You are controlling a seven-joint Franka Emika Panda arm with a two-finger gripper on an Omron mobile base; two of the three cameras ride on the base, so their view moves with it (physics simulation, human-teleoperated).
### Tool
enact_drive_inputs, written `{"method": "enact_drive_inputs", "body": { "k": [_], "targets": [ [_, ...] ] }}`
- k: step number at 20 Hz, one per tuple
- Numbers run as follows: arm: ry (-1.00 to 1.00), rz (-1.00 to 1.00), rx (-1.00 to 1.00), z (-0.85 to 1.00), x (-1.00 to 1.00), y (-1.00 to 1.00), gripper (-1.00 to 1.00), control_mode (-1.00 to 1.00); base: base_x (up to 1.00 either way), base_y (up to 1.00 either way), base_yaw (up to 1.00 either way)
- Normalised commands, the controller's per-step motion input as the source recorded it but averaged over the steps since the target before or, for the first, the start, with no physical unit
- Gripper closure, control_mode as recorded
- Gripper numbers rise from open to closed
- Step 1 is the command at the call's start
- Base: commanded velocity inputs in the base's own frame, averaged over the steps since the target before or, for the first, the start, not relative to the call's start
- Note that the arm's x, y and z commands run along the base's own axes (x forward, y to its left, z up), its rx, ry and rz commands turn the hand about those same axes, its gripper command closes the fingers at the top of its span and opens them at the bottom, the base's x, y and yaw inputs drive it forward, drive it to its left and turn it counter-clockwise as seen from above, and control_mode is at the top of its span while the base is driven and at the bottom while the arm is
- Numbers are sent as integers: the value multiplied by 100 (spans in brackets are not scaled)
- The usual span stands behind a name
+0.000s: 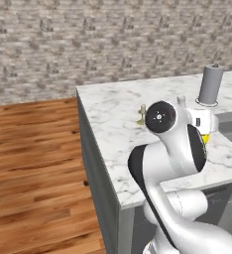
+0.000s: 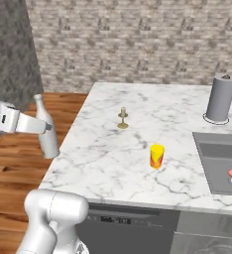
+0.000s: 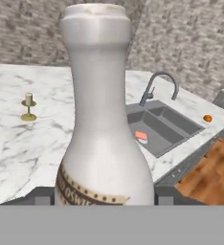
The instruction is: Open the cabinet directly in front. Then move the liquor and the cup to the dining counter with the candle on it.
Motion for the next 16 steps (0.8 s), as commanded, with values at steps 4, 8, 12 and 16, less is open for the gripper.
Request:
{"method": "enact_drive_inputs", "body": {
  "k": [4,8,12,16],
  "targets": [
    [16,1,8,-19,8,-14,100,-100,0,0,0],
    [7,0,2,-31,38,-15,100,-100,0,0,0],
    [3,3,2,-42,63,-21,100,-100,0,0,0],
    [0,6,5,-50,77,-11,100,-100,0,0,0]
  ]
}}
